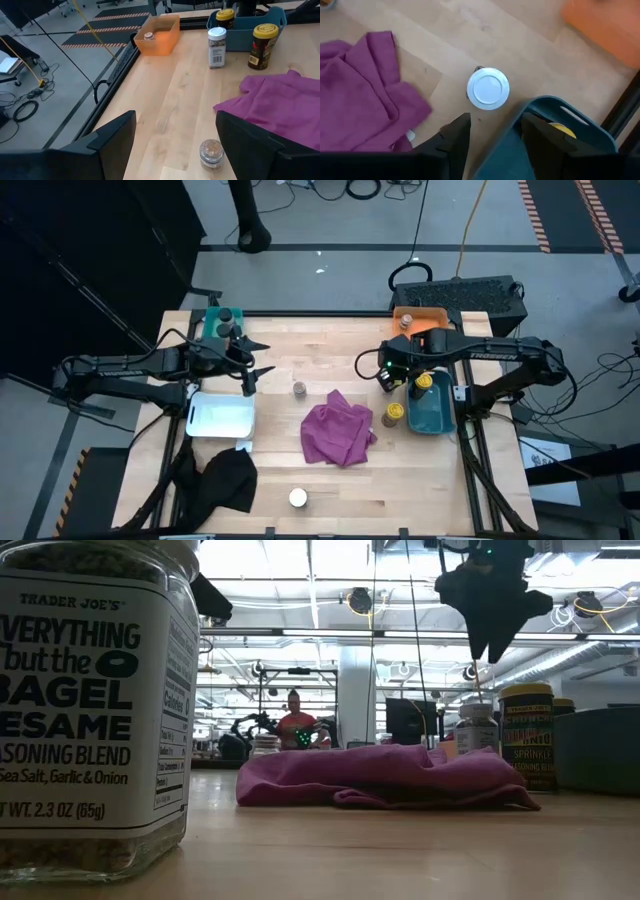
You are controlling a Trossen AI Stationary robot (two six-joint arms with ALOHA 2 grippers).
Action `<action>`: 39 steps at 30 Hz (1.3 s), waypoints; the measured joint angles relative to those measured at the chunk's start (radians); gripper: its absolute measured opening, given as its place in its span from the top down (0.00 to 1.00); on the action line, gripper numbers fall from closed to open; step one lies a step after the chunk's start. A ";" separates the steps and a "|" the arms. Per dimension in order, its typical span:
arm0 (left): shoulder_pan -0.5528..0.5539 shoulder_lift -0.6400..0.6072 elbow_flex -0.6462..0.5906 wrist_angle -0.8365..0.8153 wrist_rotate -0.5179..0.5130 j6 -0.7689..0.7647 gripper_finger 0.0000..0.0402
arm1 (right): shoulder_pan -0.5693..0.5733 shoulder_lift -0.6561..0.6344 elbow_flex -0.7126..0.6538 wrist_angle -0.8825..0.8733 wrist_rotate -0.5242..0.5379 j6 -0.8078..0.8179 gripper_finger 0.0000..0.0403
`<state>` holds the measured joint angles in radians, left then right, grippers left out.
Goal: Sort spices by type
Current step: Put the top white seasoning bottle into the white bin
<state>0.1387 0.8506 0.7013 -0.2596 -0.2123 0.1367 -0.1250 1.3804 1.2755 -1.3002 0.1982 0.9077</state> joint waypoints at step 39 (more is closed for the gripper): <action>0.000 0.000 0.000 -0.012 0.000 -0.026 0.30 | -0.098 0.305 0.001 0.087 -0.101 -0.190 0.57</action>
<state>0.1387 0.8505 0.7013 -0.2714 -0.2127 0.1108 -0.2230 1.6854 1.2762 -1.2133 0.0975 0.7174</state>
